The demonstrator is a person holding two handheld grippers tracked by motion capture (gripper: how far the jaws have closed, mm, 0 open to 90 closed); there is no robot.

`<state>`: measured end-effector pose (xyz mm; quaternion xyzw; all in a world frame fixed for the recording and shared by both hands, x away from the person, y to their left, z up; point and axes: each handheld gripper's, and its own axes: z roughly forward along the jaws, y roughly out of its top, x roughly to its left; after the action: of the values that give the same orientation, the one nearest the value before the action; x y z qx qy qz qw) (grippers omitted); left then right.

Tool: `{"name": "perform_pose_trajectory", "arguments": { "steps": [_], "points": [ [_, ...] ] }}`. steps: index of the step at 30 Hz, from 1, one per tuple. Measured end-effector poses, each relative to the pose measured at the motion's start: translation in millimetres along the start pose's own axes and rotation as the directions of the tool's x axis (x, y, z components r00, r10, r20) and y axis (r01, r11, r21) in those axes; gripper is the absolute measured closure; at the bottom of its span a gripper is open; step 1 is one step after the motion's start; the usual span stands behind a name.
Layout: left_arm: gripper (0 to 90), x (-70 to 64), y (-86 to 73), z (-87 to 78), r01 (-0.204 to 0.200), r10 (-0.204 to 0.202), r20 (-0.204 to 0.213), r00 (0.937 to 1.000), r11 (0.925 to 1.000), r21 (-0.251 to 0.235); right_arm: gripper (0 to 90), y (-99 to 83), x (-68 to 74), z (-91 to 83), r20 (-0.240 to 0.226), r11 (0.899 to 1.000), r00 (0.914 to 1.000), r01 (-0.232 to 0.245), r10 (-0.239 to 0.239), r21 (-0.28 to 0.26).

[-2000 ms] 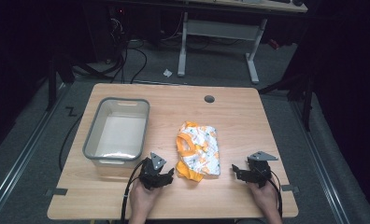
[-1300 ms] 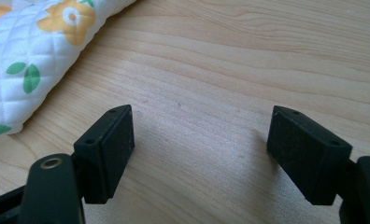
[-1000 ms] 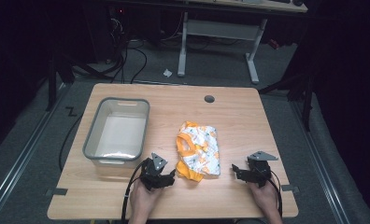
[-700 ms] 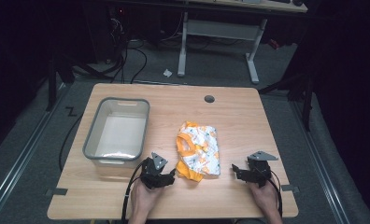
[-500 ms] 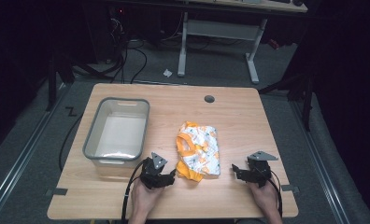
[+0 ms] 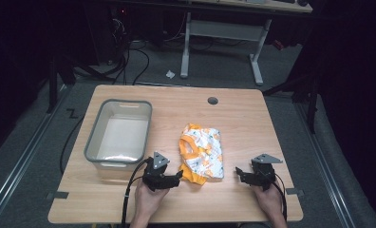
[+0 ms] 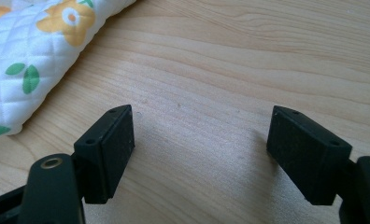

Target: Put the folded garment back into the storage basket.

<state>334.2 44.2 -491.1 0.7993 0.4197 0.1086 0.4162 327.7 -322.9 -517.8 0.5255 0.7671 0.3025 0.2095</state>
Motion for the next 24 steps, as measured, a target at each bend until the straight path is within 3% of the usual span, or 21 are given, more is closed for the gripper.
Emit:
{"name": "perform_pose_trajectory", "arguments": {
  "steps": [9,14,24],
  "points": [
    [24.5,-6.4,16.4,7.2,0.002,-0.002,0.010,0.9999,0.9998,-0.020,23.6,-0.1,-0.1,0.0,0.000,1.000,1.0000,0.001,-0.001,0.000],
    [23.8,-9.7,21.4,10.2,-0.021,0.021,-0.003,0.9998,0.9998,-0.008,23.6,-0.1,0.0,0.0,0.000,1.000,1.0000,0.001,-0.001,0.000],
    [18.7,-10.5,39.1,22.6,-0.022,0.022,-0.007,0.9997,0.9994,0.026,23.6,-0.1,0.1,-0.1,-0.001,1.000,1.0000,0.001,-0.001,0.000]
  ]
}}
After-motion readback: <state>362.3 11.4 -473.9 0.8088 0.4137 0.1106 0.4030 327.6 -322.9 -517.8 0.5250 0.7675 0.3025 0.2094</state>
